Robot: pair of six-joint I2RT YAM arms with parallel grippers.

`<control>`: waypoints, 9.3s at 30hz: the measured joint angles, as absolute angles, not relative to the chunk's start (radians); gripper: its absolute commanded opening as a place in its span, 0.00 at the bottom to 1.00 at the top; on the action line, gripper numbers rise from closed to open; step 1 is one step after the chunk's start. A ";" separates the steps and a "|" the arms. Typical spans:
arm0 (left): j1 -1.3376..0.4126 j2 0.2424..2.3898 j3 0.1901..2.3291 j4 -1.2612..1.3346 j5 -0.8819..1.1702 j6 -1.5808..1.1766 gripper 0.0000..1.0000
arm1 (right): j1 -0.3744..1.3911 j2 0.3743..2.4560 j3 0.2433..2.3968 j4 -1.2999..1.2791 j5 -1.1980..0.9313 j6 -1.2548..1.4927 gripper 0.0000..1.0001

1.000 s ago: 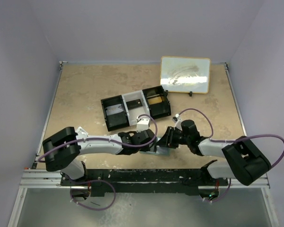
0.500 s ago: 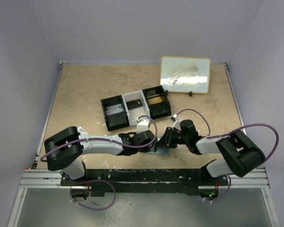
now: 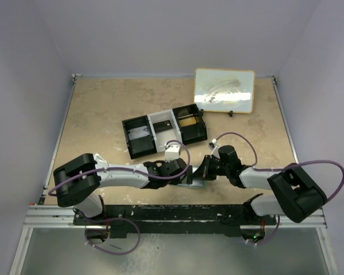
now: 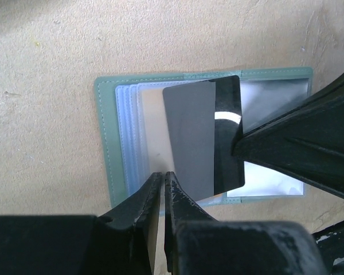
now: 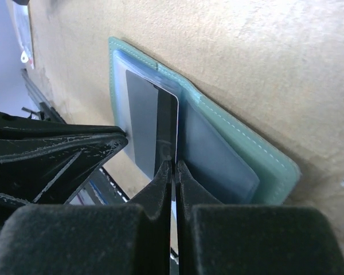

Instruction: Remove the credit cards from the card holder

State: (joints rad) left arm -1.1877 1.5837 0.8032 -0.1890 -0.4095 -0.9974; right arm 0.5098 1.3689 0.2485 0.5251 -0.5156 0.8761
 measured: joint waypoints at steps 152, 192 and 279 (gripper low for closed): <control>-1.186 1.578 0.775 -0.121 -0.373 -1.011 0.04 | 0.491 1.200 0.142 0.514 -0.415 1.003 0.00; -0.801 1.047 0.891 -0.731 -0.589 -0.873 0.64 | 0.555 0.794 0.484 0.250 -0.293 0.254 0.00; -0.663 0.901 0.850 -0.741 -0.889 -0.668 0.72 | 0.712 2.123 1.461 0.091 -0.043 -0.971 0.60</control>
